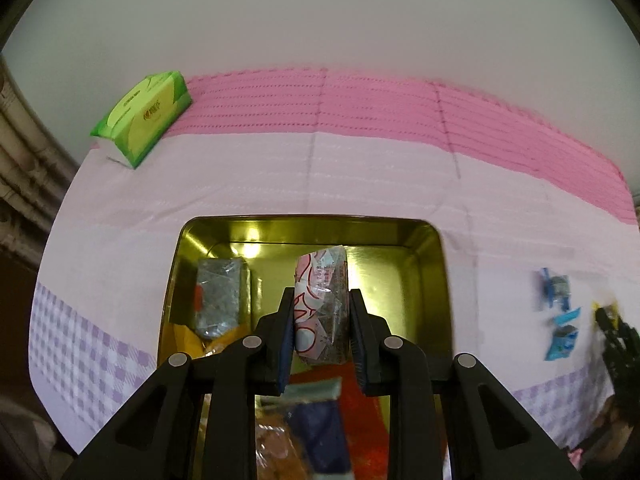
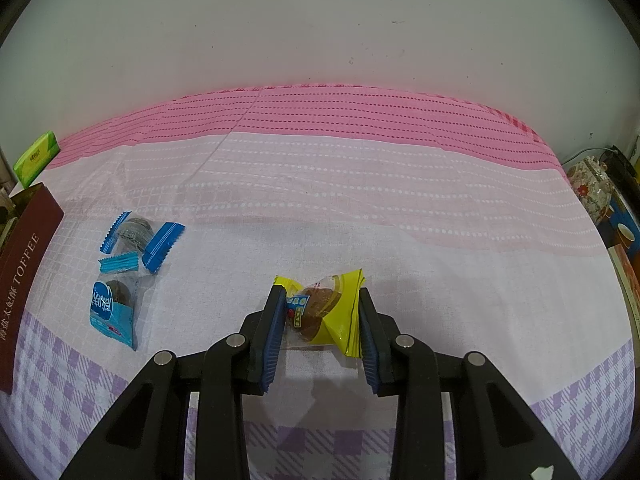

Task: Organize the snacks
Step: 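Carry the pink-and-white candy into the gold tin and open the left gripper, then carry the yellow-wrapped candy into the gold tin and open the right gripper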

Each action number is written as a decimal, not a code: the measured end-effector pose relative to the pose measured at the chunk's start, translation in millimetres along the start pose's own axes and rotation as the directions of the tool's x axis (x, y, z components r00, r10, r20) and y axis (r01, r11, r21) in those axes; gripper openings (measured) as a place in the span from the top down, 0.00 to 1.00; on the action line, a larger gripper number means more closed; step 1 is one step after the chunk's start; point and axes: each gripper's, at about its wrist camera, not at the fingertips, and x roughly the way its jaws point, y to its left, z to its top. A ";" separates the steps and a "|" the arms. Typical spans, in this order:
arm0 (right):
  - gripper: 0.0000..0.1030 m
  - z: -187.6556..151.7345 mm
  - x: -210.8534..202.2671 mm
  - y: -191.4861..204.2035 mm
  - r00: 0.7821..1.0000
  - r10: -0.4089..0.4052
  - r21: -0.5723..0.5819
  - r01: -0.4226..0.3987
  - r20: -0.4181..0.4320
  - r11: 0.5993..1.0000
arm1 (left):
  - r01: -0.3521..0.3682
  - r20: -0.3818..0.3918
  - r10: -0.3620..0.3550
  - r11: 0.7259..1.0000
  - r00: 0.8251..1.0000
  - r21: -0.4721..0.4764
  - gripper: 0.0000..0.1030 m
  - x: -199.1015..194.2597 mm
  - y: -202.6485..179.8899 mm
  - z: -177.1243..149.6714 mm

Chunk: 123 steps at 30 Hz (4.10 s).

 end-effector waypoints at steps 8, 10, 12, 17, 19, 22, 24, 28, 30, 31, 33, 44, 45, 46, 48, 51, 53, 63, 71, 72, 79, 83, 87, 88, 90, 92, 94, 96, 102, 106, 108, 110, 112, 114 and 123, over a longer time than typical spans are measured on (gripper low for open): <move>0.69 0.0 0.1 -0.1 1.000 0.001 0.000 -0.001 0.000 1.000 | -0.023 -0.030 0.023 1.000 0.999 0.014 0.75 23.4 2.3 -2.3; 0.69 -0.1 0.2 -0.3 1.000 0.000 0.000 0.000 0.000 1.000 | -0.032 -0.036 0.032 0.999 0.999 0.019 0.75 26.4 1.3 -2.8; 0.69 -0.1 0.0 -0.1 1.000 0.001 0.000 -0.001 0.000 1.000 | -0.043 -0.043 0.044 0.999 0.998 0.026 0.75 30.0 1.5 -2.2; 0.69 -0.1 0.2 -0.2 1.000 0.001 0.000 -0.001 0.000 1.000 | -0.056 -0.062 0.057 0.998 0.996 0.030 0.75 36.0 1.6 -3.4; 0.69 0.0 0.1 -0.1 1.000 0.000 -0.001 0.000 0.000 1.000 | -0.059 -0.068 0.061 0.998 0.996 0.033 0.75 37.6 1.6 -4.2; 0.69 0.1 0.3 -0.1 1.000 0.000 -0.001 0.000 0.000 1.000 | -0.069 -0.075 0.072 0.997 0.995 0.038 0.75 39.2 1.7 -5.4; 0.69 0.2 0.2 0.0 1.000 0.000 -0.001 0.000 0.000 1.000 | -0.071 -0.072 0.074 0.997 0.995 0.043 0.74 38.7 1.1 -5.5; 0.68 -0.1 0.3 0.1 1.000 0.000 -0.001 0.000 0.000 1.000 | -0.078 -0.069 0.081 0.996 0.994 0.045 0.74 37.9 0.7 -4.1; 0.68 -0.2 0.5 0.2 1.000 0.000 -0.001 0.000 0.001 1.000 | -0.086 -0.066 0.090 0.995 0.994 0.052 0.73 37.0 -0.3 -4.4; 0.68 -0.2 0.4 0.2 1.000 0.000 -0.001 0.000 0.001 1.000 | -0.089 -0.063 0.093 0.994 0.994 0.056 0.73 36.3 -0.8 -4.6; 0.68 -0.3 0.7 0.1 1.000 0.000 -0.001 0.000 0.001 1.000 | -0.091 -0.057 0.094 0.994 0.994 0.064 0.72 33.5 -1.8 -4.8; 0.68 0.1 0.3 0.0 1.000 0.000 -0.002 0.000 0.001 1.000 | -0.080 0.009 0.079 0.992 0.997 0.096 0.54 13.5 -6.2 -3.9; 0.68 0.2 0.1 0.1 1.000 0.001 -0.002 -0.001 0.001 1.000 | -0.080 0.019 0.079 0.992 0.997 0.100 0.54 10.6 -6.9 -4.1; 0.68 0.1 0.1 0.1 1.000 0.001 -0.002 -0.001 0.001 1.000 | -0.080 0.025 0.078 0.992 0.997 0.101 0.54 8.2 -7.3 -4.3; 0.68 0.2 0.0 0.1 1.000 0.000 -0.002 0.000 0.001 1.000 | -0.072 0.035 0.069 0.992 0.997 0.099 0.54 3.3 -7.5 -4.6; 0.68 0.1 0.0 0.0 1.000 0.001 -0.002 -0.001 0.001 1.000 | -0.058 0.054 0.054 0.994 0.997 0.088 0.54 -6.2 -3.8 -5.2; 0.68 0.0 -0.1 0.0 1.000 0.001 -0.002 -0.001 0.001 1.000 | -0.049 0.065 0.044 0.995 0.997 0.082 0.54 -12.3 -0.3 -7.2; 0.68 -0.1 -0.5 0.4 1.000 -0.003 -0.005 0.003 0.001 1.000 | -0.060 0.131 0.057 0.998 0.990 0.023 0.54 -51.3 31.5 -29.8; 0.68 -0.2 0.0 2.8 1.000 -0.025 -0.022 0.025 0.004 0.999 | -0.097 0.196 0.104 0.994 0.975 -0.043 0.52 -79.8 60.8 -64.1; 0.68 -0.2 -0.8 3.2 1.000 -0.027 -0.023 0.027 0.005 0.999 | -0.101 0.203 0.109 0.994 0.973 -0.051 0.50 -82.7 64.0 -69.1; 0.68 0.2 -2.2 8.3 1.000 -0.031 -0.027 0.031 0.006 0.999 | -0.063 0.217 0.090 0.990 0.972 -0.130 0.45 -90.5 86.5 -86.6; 0.69 -0.2 -2.4 8.5 1.000 -0.029 -0.025 0.029 0.006 0.999 | -0.070 0.227 0.100 0.988 0.969 -0.139 0.44 -91.0 90.8 -88.4; 0.70 3.2 -1.9 12.2 0.999 -0.045 -0.049 0.045 -0.008 0.998 | -0.095 0.234 0.124 0.987 0.964 -0.133 0.41 -87.9 93.7 -89.8; 0.71 3.8 -2.3 14.7 0.998 -0.055 -0.060 0.054 -0.011 0.997 | -0.099 0.229 0.127 0.986 0.965 -0.133 0.41 -86.5 94.8 -90.3; 0.71 4.5 -2.1 18.7 0.997 -0.071 -0.073 0.069 -0.014 0.995 | -0.103 0.222 0.131 0.985 0.966 -0.136 0.41 -84.5 96.2 -90.1; 0.72 4.7 -3.7 22.5 0.996 -0.089 -0.086 0.088 -0.017 0.992 | -0.096 0.222 0.126 0.985 0.967 -0.141 0.41 -84.9 97.9 -89.9; 0.72 5.5 -7.6 24.8 0.996 -0.093 -0.085 0.091 -0.016 0.992 | -0.101 0.228 0.133 0.984 0.964 -0.148 0.41 -87.1 101.1 -89.6; 0.72 7.5 -12.5 27.9 0.996 -0.092 -0.089 0.090 -0.012 0.992 | -0.112 0.237 0.147 0.981 0.960 -0.157 0.38 -89.6 106.2 -89.3; 0.72 24.4 -39.5 48.7 0.998 -0.052 -0.100 0.055 0.034 0.993 | -0.129 0.229 0.183 0.964 0.956 -0.232 0.35 -90.8 129.5 -89.2; 0.72 37.2 -55.9 77.6 0.998 0.031 -0.117 -0.025 0.053 0.993 | -0.133 0.219 0.192 0.957 0.957 -0.257 0.35 -90.0 137.4 -89.1; 0.72 42.7 -62.8 100.0 0.994 0.094 -0.132 -0.086 0.057 0.987 | -0.151 0.217 0.208 0.956 0.954 -0.253 0.35 -89.4 137.6 -88.7; 0.72 46.0 -66.4 121.6 0.988 0.146 -0.154 -0.136 0.055 0.979 | -0.166 0.215 0.221 0.955 0.951 -0.247 0.35 -89.4 138.8 -88.8; 0.72 48.5 -68.0 144.8 0.979 0.197 -0.173 -0.187 0.043 0.967 | -0.173 0.210 0.229 0.951 0.951 -0.255 0.35 -88.7 140.8 -88.7; 0.72 49.0 -68.7 173.3 0.970 0.243 -0.191 -0.234 0.025 0.953 | -0.164 0.204 0.222 0.950 0.953 -0.265 0.34 -87.9 143.4 -89.0; 0.72 46.7 -66.7 268.5 0.947 0.322 -0.302 -0.313 -0.021 0.901 | -0.201 0.178 0.258 0.937 0.950 -0.287 0.34 -80.4 157.1 -88.5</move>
